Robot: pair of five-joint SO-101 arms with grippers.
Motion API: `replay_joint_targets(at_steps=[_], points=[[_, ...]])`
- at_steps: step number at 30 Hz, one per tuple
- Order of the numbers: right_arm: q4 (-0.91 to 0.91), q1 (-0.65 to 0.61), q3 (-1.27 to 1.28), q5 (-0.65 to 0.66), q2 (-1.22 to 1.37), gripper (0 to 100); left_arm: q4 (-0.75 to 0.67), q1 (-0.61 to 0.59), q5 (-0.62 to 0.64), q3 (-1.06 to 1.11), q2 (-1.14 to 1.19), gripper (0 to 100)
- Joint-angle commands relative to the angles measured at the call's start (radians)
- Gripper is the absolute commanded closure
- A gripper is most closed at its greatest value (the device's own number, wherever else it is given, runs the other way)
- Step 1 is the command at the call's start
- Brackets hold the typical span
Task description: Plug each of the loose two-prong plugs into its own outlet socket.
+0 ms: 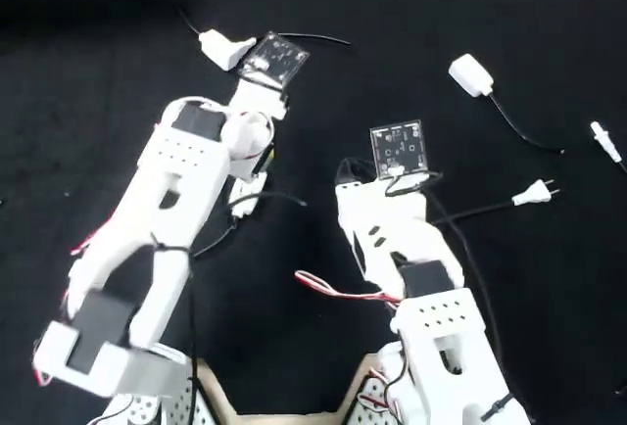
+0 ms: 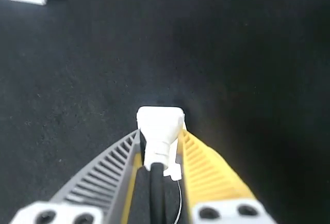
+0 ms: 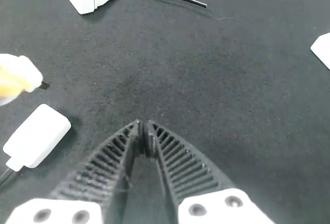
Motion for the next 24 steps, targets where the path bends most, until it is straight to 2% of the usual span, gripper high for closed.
replay_joint_targets(at_steps=[1, 10, 24], points=[[-0.02, 0.009, -0.008, -0.008, 0.002, 98.3, 0.083, -0.005, 0.009, -0.139, 0.043, 97], [-0.02, 0.009, -0.008, -0.009, 0.002, 98.3, 0.224, -0.031, 0.002, -0.277, 0.193, 97], [-0.023, 0.009, -0.008, -0.009, 0.002, 98.3, 0.227, 0.008, -0.031, -0.285, 0.304, 97]])
